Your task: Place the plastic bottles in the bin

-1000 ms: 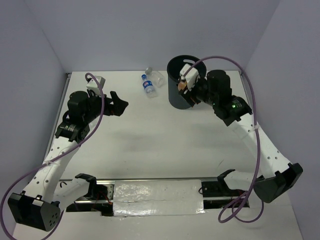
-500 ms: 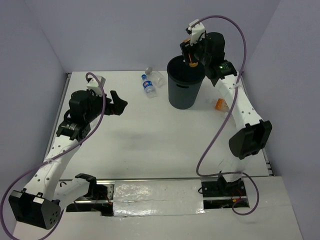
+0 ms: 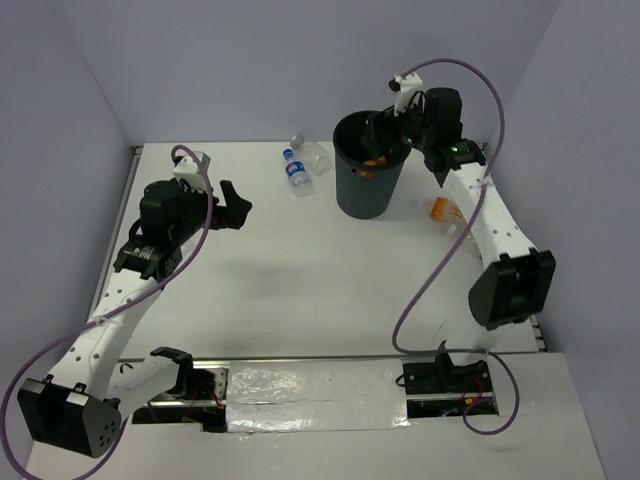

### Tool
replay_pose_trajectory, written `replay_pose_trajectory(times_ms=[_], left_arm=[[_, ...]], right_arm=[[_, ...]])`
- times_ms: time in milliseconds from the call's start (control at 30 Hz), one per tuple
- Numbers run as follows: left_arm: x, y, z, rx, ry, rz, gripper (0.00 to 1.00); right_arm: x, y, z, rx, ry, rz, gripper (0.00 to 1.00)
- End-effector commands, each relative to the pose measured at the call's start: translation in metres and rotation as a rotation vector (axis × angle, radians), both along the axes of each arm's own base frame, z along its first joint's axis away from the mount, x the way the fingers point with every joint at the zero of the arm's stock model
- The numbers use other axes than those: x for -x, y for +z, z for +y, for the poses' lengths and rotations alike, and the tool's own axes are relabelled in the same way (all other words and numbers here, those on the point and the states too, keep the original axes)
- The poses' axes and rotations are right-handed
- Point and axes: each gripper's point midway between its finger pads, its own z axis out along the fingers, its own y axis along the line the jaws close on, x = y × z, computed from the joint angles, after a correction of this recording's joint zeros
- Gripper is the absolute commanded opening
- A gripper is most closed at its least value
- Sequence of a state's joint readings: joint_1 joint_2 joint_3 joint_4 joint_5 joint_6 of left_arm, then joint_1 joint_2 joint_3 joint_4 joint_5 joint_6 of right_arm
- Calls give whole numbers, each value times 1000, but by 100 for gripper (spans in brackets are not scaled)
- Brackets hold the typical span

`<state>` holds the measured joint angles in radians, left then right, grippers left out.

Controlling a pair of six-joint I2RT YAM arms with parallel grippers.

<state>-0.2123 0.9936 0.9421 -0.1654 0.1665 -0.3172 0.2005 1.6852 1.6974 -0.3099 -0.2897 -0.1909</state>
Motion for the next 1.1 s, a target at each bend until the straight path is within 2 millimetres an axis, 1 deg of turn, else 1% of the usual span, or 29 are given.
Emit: replay_pose_trajectory(times_ms=[0, 33, 67, 100, 133, 167, 200, 233, 267, 300, 333, 367, 400, 433, 467, 500, 533, 567, 633, 667, 833, 867, 933, 1000, 1067], left_arm=[[-10, 4, 18, -25, 116, -20, 99], [-13, -1, 33, -48, 200, 2, 98], [-16, -2, 41, -55, 247, 14, 97], [-19, -10, 50, -73, 298, 41, 94], [-19, -18, 61, -95, 355, 79, 91], [-22, -25, 87, -122, 480, 101, 89], [-21, -28, 99, -140, 542, 114, 86], [-20, -32, 112, -156, 602, 125, 86], [-20, -36, 134, -169, 699, 138, 85], [-20, -40, 141, -166, 733, 152, 85], [-20, -44, 151, -161, 773, 169, 86], [-21, -53, 166, -147, 839, 208, 87], [-21, -57, 174, -137, 874, 230, 88], [-22, -65, 180, -133, 900, 258, 89], [-22, -77, 198, -118, 969, 309, 90], [-23, -83, 205, -111, 997, 333, 91], [-24, -85, 219, -95, 1042, 349, 91], [-26, -99, 223, -106, 1054, 395, 93], [-30, -110, 232, -104, 1074, 427, 93], [-35, -119, 232, -113, 1062, 452, 93], [-51, -143, 233, -124, 1025, 517, 95], [-53, -154, 236, -129, 1020, 546, 95], [-57, -167, 235, -108, 987, 576, 94], [-58, -196, 234, -119, 956, 662, 93], [-58, -209, 230, -108, 931, 715, 92]], right_arm=[[97, 54, 46, -131, 350, -26, 100], [118, 33, 57, -145, 427, 46, 99], [144, 32, 66, -151, 493, 68, 100], [174, 2, 86, -144, 585, 157, 100], [190, -6, 91, -128, 626, 155, 100], [209, 5, 89, -104, 647, 64, 100], [214, -25, 86, -51, 613, 70, 100], [217, -24, 80, -37, 593, 34, 100], [224, -22, 72, -8, 582, -7, 100], [225, -34, 67, 14, 569, 13, 100], [225, -40, 62, 29, 552, 24, 100], [227, -45, 60, 31, 551, 28, 100], [230, -64, 58, 30, 553, 67, 100], [231, -69, 57, 30, 559, 71, 100], [229, -76, 55, 41, 551, 84, 100], [228, -79, 54, 49, 546, 92, 100], [226, -83, 55, 53, 550, 109, 100], [227, -82, 56, 60, 556, 116, 100], [227, -84, 57, 65, 563, 129, 100], [228, -84, 57, 68, 568, 129, 100], [233, -74, 57, 67, 574, 88, 100], [233, -74, 56, 70, 571, 83, 100], [233, -73, 55, 73, 569, 74, 100], [232, -72, 55, 72, 561, 70, 100], [233, -73, 55, 71, 564, 78, 100]])
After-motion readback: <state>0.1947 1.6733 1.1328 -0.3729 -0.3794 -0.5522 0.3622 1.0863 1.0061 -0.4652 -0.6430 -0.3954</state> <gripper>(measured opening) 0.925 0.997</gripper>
